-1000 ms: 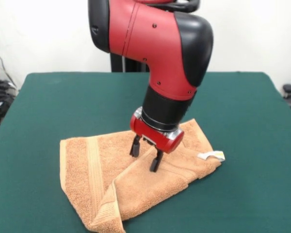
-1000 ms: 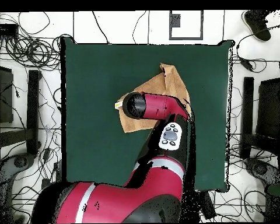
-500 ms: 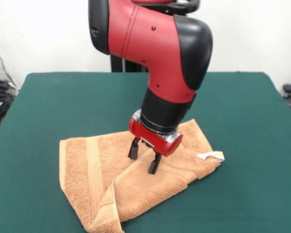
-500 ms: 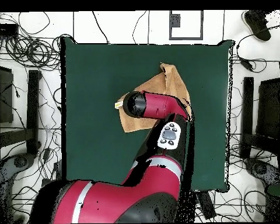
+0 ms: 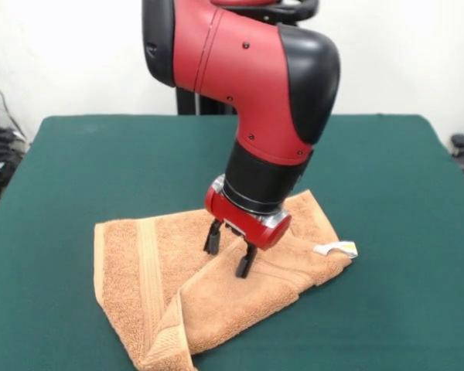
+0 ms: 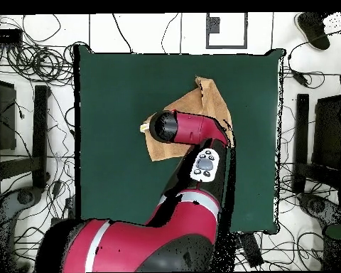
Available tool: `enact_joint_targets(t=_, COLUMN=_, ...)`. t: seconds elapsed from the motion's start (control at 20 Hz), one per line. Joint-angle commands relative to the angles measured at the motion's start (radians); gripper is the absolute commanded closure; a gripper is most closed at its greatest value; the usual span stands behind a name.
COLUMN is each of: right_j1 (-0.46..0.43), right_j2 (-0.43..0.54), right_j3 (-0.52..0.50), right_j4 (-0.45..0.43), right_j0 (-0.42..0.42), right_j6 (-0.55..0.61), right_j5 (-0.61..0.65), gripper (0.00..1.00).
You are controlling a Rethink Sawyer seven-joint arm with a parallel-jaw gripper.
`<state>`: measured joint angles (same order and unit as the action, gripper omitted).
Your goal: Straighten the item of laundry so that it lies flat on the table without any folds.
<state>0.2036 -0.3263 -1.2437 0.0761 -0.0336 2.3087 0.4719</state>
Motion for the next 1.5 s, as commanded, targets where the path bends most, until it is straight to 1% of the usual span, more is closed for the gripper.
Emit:
enact_joint_targets(t=0.05, right_j1=-0.120, right_j2=0.028, right_j3=0.020, right_j4=0.048, right_j0=-0.029, right_j6=0.210, right_j5=-0.012, gripper=0.00)
enact_joint_targets(t=0.2, right_j1=-0.121, right_j2=0.008, right_j3=0.040, right_j4=0.052, right_j0=-0.043, right_j6=0.210, right_j5=0.006, gripper=0.00)
enact_joint_targets(t=0.4, right_j1=-0.137, right_j2=-0.057, right_j3=0.085, right_j4=0.039, right_j0=-0.076, right_j6=0.215, right_j5=0.018, gripper=0.00)
enact_joint_targets(t=0.5, right_j1=-0.133, right_j2=-0.044, right_j3=0.094, right_j4=0.038, right_j0=-0.064, right_j6=0.185, right_j5=0.027, gripper=0.00)
enact_joint_targets(t=0.55, right_j1=-0.132, right_j2=-0.041, right_j3=0.096, right_j4=0.042, right_j0=-0.060, right_j6=0.170, right_j5=0.027, gripper=1.00)
enact_joint_targets(t=0.9, right_j1=-0.125, right_j2=-0.027, right_j3=0.087, right_j4=0.036, right_j0=-0.050, right_j6=0.150, right_j5=0.016, gripper=1.00)
enact_joint_targets(t=1.1, right_j1=-0.129, right_j2=-0.041, right_j3=0.095, right_j4=0.033, right_j0=-0.057, right_j6=0.156, right_j5=0.014, gripper=1.00)
enact_joint_targets(t=1.2, right_j1=-0.124, right_j2=-0.032, right_j3=0.090, right_j4=0.044, right_j0=-0.053, right_j6=0.163, right_j5=0.020, gripper=1.00)
enact_joint_targets(t=1.5, right_j1=-0.059, right_j2=-0.065, right_j3=0.100, right_j4=0.048, right_j0=-0.078, right_j6=0.166, right_j5=0.108, gripper=1.00)
